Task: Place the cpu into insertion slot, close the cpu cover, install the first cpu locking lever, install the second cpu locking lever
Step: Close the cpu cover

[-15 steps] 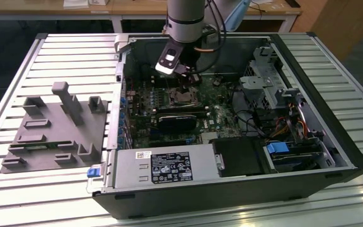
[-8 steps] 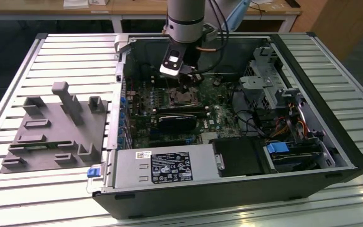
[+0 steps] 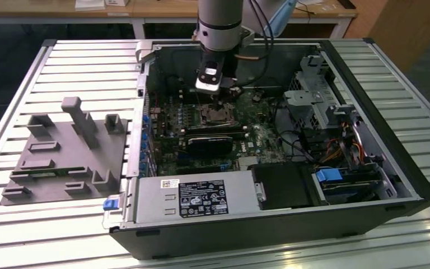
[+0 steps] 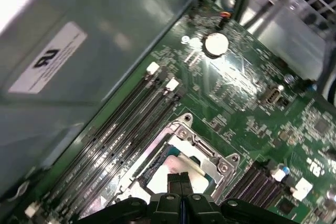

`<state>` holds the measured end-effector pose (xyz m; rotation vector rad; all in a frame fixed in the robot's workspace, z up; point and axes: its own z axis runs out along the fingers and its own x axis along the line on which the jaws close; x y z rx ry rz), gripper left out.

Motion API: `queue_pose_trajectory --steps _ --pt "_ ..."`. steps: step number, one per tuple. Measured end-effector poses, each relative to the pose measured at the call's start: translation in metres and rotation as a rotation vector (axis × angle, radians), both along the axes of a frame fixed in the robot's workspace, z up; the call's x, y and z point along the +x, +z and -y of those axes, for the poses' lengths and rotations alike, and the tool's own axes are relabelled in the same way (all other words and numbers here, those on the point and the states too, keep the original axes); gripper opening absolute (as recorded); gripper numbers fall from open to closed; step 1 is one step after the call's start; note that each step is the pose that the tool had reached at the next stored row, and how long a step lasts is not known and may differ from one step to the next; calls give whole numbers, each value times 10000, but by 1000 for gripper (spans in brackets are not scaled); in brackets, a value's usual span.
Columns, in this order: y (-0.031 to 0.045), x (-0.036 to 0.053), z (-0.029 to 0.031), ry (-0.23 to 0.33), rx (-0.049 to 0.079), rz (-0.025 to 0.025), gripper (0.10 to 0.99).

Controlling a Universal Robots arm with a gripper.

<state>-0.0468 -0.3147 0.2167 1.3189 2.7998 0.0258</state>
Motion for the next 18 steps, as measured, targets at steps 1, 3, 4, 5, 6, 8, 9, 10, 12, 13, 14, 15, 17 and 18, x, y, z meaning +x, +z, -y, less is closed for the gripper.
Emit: queue_pose_trajectory --steps 1,3,4,5,6,8,9,10,12,13,14,15,17,18 --pt "-1 0 0 179 -1 0 102" --pt "-2 0 0 538 -3 0 102" --pt "-2 0 0 719 -3 0 102" --pt "-3 0 0 898 -4 0 102" --pt "-3 0 0 1094 -4 1 102" --pt "-4 0 0 1454 -5 0 102" --pt "-5 0 0 1635 -6 0 102" --pt "-5 0 0 1814 -5 0 102" --pt "-6 0 0 2174 -6 0 102" --pt "-7 0 0 2370 -6 1 102" --pt "-7 0 0 2551 -7 0 102" --pt "-8 0 0 2729 -7 1 102" --pt "-9 0 0 3083 -8 0 102" --pt "-9 0 0 3264 -8 0 102"
